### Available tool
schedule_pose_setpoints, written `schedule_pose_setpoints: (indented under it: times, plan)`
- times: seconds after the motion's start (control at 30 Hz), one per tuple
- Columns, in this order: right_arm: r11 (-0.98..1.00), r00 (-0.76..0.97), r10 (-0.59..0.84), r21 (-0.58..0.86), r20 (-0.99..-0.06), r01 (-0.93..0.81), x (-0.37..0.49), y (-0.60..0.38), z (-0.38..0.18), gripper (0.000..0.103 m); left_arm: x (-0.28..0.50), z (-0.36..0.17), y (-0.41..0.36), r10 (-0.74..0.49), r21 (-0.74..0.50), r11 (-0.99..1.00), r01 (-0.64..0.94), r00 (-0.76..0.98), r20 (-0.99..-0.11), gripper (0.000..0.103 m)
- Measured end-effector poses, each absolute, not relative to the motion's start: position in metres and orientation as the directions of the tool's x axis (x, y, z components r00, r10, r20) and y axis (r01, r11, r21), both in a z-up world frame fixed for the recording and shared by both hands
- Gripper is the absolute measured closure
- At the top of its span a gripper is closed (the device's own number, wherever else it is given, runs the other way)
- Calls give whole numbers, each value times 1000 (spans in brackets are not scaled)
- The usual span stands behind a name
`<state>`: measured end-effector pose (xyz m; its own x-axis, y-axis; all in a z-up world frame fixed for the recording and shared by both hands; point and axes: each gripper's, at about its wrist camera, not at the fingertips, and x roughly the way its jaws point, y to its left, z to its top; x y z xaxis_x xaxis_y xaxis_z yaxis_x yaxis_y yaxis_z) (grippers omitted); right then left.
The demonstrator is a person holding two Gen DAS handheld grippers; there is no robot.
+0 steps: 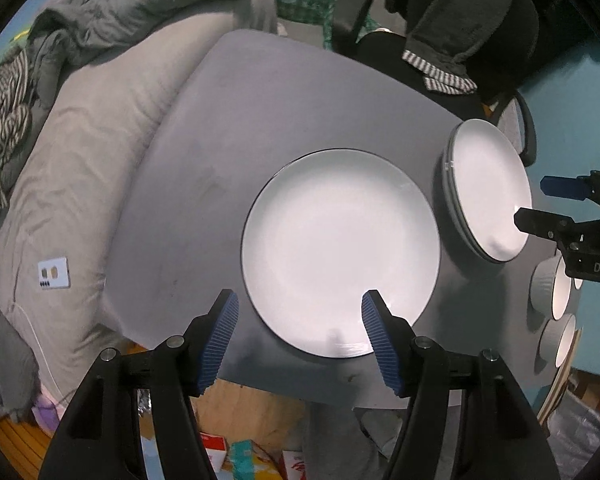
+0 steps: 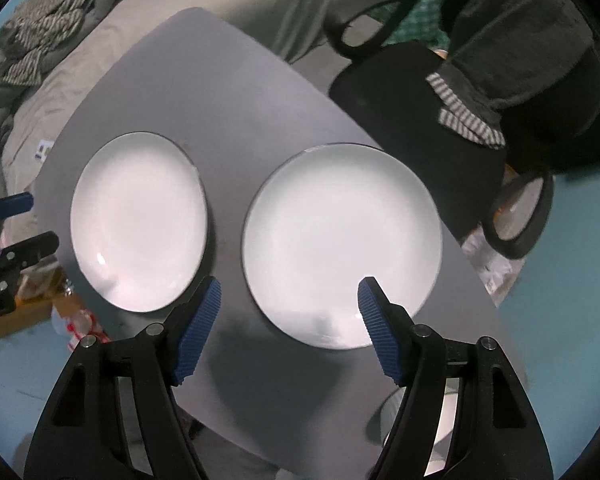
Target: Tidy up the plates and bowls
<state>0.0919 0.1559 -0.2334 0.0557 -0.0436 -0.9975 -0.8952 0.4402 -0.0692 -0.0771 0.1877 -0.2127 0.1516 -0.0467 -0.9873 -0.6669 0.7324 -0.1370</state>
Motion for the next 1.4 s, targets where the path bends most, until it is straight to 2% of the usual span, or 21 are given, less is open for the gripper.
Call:
schedule_pose_setpoints:
  times: [0.5,0.8,1.4]
  plan:
    - [292,-17,-3,15,-1000,-956,74,214,-260,32,-103,-245,207,-64,-151,635,-758,142,-988,38]
    - [223,-55,17,58,-998,-973,69,245,-285,32,-113,-273,218,-117,-197,541,-818,159,-980,38]
    - [282,-180,10,176,-984,-943,67,252,-325,32,-121,-296,218,-161,-227,491,-841,168,-973,38]
